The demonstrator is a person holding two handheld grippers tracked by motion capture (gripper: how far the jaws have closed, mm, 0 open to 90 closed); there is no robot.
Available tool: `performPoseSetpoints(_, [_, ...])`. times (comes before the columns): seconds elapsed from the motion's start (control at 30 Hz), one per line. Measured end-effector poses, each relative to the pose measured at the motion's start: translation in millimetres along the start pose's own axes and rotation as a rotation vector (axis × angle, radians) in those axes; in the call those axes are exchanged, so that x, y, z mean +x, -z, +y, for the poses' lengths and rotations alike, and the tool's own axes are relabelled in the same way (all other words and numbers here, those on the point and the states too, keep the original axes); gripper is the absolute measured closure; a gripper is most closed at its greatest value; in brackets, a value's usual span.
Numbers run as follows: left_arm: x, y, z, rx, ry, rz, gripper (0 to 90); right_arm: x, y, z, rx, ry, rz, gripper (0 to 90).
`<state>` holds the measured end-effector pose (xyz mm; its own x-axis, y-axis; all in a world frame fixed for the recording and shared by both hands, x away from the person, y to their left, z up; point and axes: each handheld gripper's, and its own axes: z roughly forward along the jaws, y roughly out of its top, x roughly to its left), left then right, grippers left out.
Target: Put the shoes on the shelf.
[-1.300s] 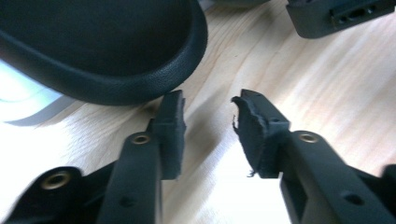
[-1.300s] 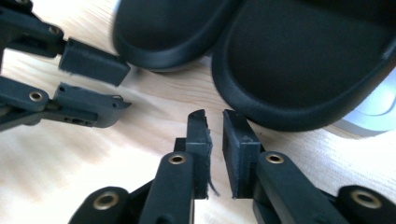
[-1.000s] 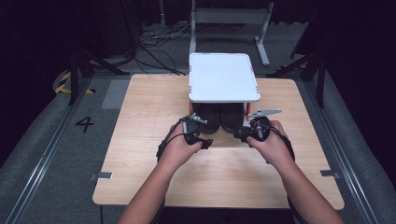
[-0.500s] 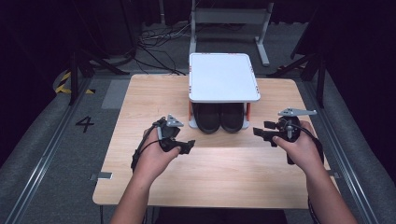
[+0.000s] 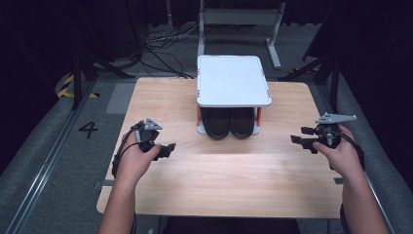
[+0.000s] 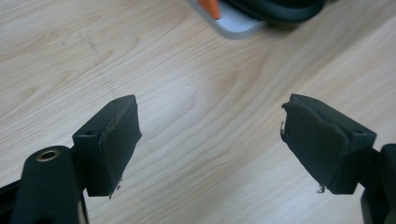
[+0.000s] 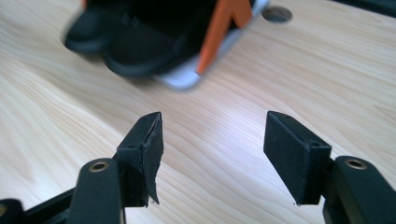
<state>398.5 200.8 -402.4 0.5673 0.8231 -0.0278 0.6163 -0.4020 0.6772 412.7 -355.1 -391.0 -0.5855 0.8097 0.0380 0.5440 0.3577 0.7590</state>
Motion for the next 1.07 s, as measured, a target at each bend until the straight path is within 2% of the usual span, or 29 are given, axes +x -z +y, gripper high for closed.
performPoseSetpoints(0.1, [13.2, -7.9, -8.4, -0.006, 0.010, 0.035, 17.8, -12.4, -8.1, -8.9, 0.000, -0.018, 0.000, 36.1])
performPoseSetpoints(0.13, [13.2, -7.9, -8.4, -0.006, 0.010, 0.035, 17.2, -12.4, -8.1, -8.9, 0.000, -0.018, 0.000, 36.1])
performPoseSetpoints(0.17, [18.1, -11.1, -11.3, -0.012, 0.017, 0.043, 17.0, -19.2, -13.7, -15.0, 0.019, -0.022, 0.001, 33.4])
performPoseSetpoints(0.2, [21.8, -13.0, -13.5, -0.014, 0.024, 0.052, 17.0, -19.2, -13.7, -15.0, 0.019, -0.022, 0.001, 33.4])
performPoseSetpoints(0.27, [28.4, -18.0, -17.8, -0.028, 0.037, 0.068, 17.0, -25.0, -19.4, -21.3, 0.039, -0.051, 0.003, 27.9])
performPoseSetpoints(0.33, [33.8, -22.7, -22.8, -0.025, 0.059, 0.069, 17.0, -31.1, -25.8, -27.5, 0.001, -0.071, 0.009, 16.7])
performPoseSetpoints(0.37, [35.8, -24.8, -24.8, -0.028, 0.070, 0.068, 17.0, -34.6, -29.9, -31.4, -0.019, -0.086, 0.019, 14.1])
performPoseSetpoints(0.43, [39.3, -27.6, -27.3, -0.035, 0.081, 0.075, 17.1, -38.5, -35.6, -37.9, 0.009, -0.099, 0.028, 18.1])
performPoseSetpoints(0.47, [41.3, -29.4, -28.9, -0.055, 0.092, 0.083, 17.1, -40.4, -38.7, -41.4, 0.021, -0.088, 0.022, 14.8])
performPoseSetpoints(0.53, [43.9, -32.2, -31.6, -0.098, 0.115, 0.098, 17.1, -45.6, -45.9, -49.6, 0.022, -0.075, -0.014, 17.5])
performPoseSetpoints(0.63, [47.5, -35.9, -36.2, -0.141, 0.115, 0.098, 16.4, -53.1, -52.7, -61.0, 0.018, -0.064, -0.055, 15.9])
performPoseSetpoints(0.77, [49.7, -39.7, -39.3, -0.137, 0.121, 0.117, 16.2, -58.5, -54.5, -67.5, 0.002, -0.072, -0.063, 15.8])
performPoseSetpoints(0.83, [50.6, -43.3, -41.9, -0.116, 0.123, 0.118, 16.3, -61.3, -55.4, -71.3, 0.023, -0.085, -0.079, 16.0])
performPoseSetpoints(0.87, [50.5, -45.6, -43.1, -0.114, 0.128, 0.111, 16.3, -61.3, -55.4, -71.3, 0.023, -0.085, -0.079, 16.0])
performPoseSetpoints(0.9, [49.6, -47.5, -42.6, -0.085, 0.139, 0.096, 16.3, -62.2, -55.4, -73.0, 0.027, -0.096, -0.078, 16.0])
performPoseSetpoints(0.93, [49.6, -47.5, -42.6, -0.085, 0.139, 0.096, 16.3, -62.2, -55.4, -73.0, 0.027, -0.096, -0.078, 16.0])
performPoseSetpoints(1.0, [46.8, -48.0, -39.0, -0.077, 0.173, 0.059, 16.3, -62.4, -54.0, -73.6, 0.021, -0.105, -0.080, 16.0])
performPoseSetpoints(1.03, [42.4, -48.6, -32.3, -0.084, 0.222, 0.019, 16.3, -61.9, -51.6, -74.3, 0.003, -0.119, -0.088, 16.2])
performPoseSetpoints(1.07, [42.4, -48.6, -32.3, -0.084, 0.222, 0.019, 16.3, -61.9, -51.6, -74.3, 0.003, -0.119, -0.088, 16.2])
